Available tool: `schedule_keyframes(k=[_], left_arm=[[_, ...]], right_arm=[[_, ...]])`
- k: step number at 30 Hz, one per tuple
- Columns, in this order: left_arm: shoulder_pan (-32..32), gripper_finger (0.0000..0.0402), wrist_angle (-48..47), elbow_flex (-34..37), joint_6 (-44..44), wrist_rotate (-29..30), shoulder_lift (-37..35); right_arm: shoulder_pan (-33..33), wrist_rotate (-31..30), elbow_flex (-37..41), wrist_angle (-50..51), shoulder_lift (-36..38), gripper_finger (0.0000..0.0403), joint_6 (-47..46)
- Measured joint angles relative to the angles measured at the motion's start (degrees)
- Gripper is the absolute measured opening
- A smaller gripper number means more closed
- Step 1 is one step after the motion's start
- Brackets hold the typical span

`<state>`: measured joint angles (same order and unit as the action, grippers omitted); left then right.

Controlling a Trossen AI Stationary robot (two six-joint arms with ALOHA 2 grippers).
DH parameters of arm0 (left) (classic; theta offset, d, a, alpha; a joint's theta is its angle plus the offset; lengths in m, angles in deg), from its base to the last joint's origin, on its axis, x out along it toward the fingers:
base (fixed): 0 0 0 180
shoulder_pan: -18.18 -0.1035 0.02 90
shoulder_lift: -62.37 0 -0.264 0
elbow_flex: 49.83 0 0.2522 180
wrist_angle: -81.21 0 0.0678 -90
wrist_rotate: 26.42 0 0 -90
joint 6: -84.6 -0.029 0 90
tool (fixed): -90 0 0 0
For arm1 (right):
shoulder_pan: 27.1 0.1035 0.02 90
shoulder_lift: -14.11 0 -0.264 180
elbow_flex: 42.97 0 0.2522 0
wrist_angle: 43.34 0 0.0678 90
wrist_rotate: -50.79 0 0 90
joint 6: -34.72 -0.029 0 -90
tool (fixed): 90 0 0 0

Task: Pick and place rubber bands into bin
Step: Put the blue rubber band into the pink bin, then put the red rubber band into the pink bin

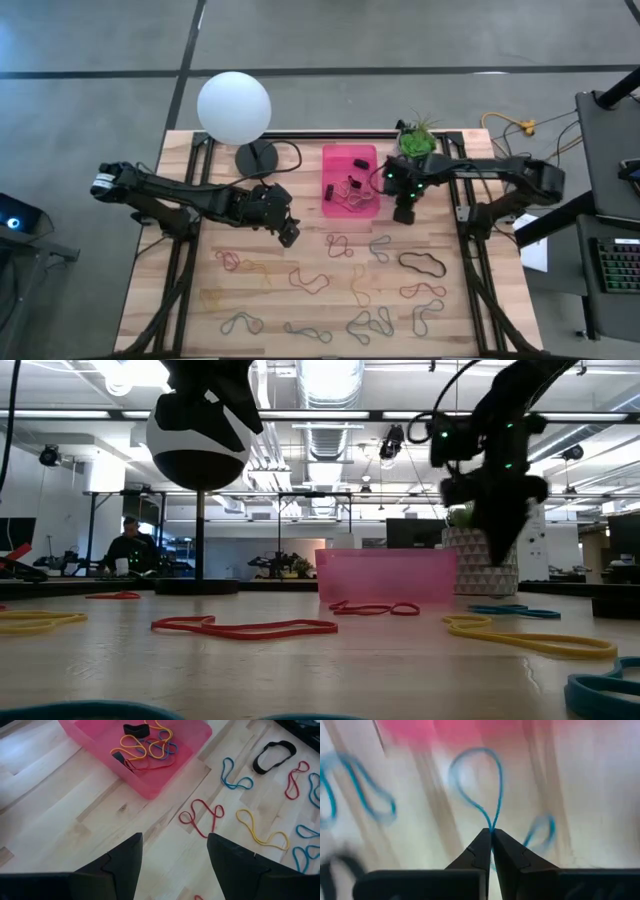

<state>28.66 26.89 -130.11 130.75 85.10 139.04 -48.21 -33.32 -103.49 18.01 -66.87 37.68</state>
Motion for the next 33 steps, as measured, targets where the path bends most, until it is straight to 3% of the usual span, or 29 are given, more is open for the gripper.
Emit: schedule_keyframes(k=[5, 10, 16, 20, 24, 28, 33], left_arm=[[-0.02, 0.0208, -0.11, 0.00, -0.02, 0.00, 0.00], [-0.02, 0.0208, -0.15, 0.00, -0.07, 0.00, 0.00], [-0.02, 0.0208, -0.17, 0.00, -0.09, 0.00, 0.00], [-0.02, 0.0208, -0.49, 0.04, -0.09, 0.00, 0.00], [0.00, 0.0208, -2.19, 0.11, 1.81, 0.01, 0.00], [0.21, 0.0208, -6.51, 0.11, 6.32, -0.08, 0.00], [1.26, 0.0208, -16.77, 0.11, 14.97, 0.26, 0.00]], right_arm=[[2.05, 0.29, -3.37, 6.30, 9.58, 0.0008, -8.48], [4.11, -0.04, -9.38, 1.15, 13.34, 0.0008, -16.85], [4.52, -0.17, -16.75, -9.72, 6.60, 0.0008, -19.91], [3.97, -3.71, -22.49, -10.13, -2.13, 0.0014, -19.89], [3.73, -5.23, -27.41, -6.57, -10.67, 0.0051, -17.49], [4.86, -7.71, -31.33, -0.29, -16.39, 0.0113, -14.77], [7.33, -9.11, -32.63, 0.69, -16.14, 0.0191, -6.49]])
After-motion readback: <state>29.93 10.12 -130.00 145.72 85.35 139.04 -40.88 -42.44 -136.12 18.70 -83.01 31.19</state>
